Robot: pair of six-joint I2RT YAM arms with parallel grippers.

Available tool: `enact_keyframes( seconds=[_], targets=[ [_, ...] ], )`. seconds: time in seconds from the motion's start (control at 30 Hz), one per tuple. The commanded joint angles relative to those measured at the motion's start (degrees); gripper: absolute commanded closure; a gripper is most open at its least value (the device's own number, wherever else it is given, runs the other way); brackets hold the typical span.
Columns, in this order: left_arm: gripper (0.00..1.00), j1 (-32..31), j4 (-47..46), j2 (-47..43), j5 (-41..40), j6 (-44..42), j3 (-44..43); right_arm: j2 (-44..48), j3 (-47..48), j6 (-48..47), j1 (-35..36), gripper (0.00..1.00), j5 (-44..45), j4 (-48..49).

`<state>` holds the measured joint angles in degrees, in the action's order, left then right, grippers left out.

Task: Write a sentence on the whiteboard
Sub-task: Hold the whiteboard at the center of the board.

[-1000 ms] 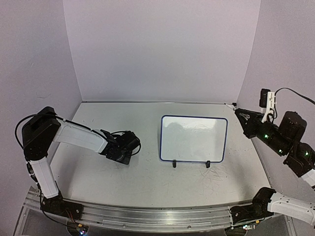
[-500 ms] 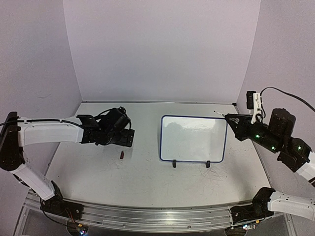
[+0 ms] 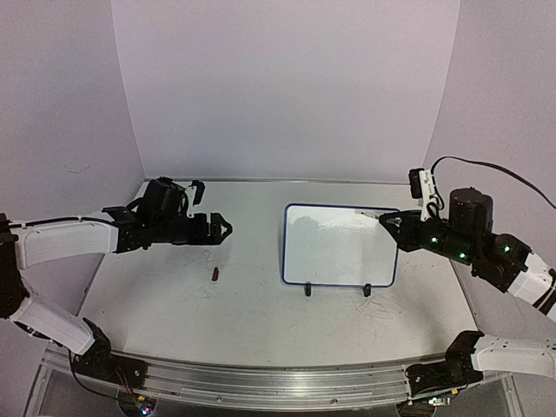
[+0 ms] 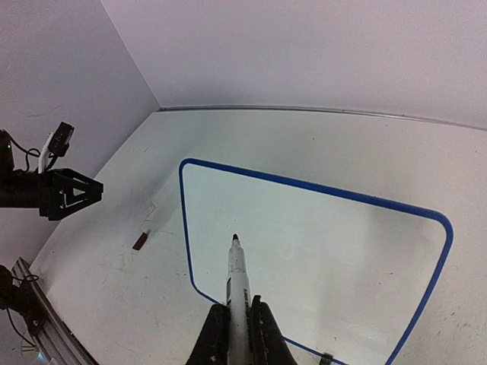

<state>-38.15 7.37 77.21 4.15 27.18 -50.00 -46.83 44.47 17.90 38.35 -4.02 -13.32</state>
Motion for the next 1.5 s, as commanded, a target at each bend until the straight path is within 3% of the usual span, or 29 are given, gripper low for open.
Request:
enact_keyframes(
  seconds=[0.0, 0.2, 0.33, 0.47, 0.57, 0.83, 1.17, 1.47],
  targets=[
    [0.02, 1.75, -7.12, 0.23, 15.47, -3.44, -1.44, -0.74, 1.6, 3.4, 1.42, 1.0, -1.97, 4.27],
    [0.01, 4.44, 0.27, 6.97, 22.24, -12.7, -11.61, -6.78, 4.86, 3.16, 7.74, 1.0, 2.36, 6.02],
    [0.03, 12.33, -0.75, 12.51, 27.99, -6.63, -16.32, -10.53, 7.96, 2.09, 9.96, 1.0, 4.01, 7.14],
    [0.03, 14.97, -11.15, 16.67, 32.16, -2.29, -16.12, -12.89, 9.78, 1.49, 10.86, 1.0, 2.66, 9.33],
    [0.04, 14.96, -15.1, 20.83, 37.5, -2.58, -17.78, -14.59, 10.15, 1.65, 12.05, 1.0, 2.54, 10.62],
    [0.12, 14.18, -21.68, 28.2, 49.66, -4.84, -21.55, -18.95, 11.06, -1.24, 20.82, 1.0, 19.42, 9.7],
    [0.16, 11.62, -23.09, 34.76, 56.39, -5.07, -27.06, -23.51, 13.26, -4.19, 22.36, 1.0, 24.15, 9.71],
    [0.21, 8.99, -23.35, 37.57, 53.53, -8.54, -28.34, -21.61, 10.46, -2.74, 22.36, 1.0, 27.5, 10.07]
  ],
)
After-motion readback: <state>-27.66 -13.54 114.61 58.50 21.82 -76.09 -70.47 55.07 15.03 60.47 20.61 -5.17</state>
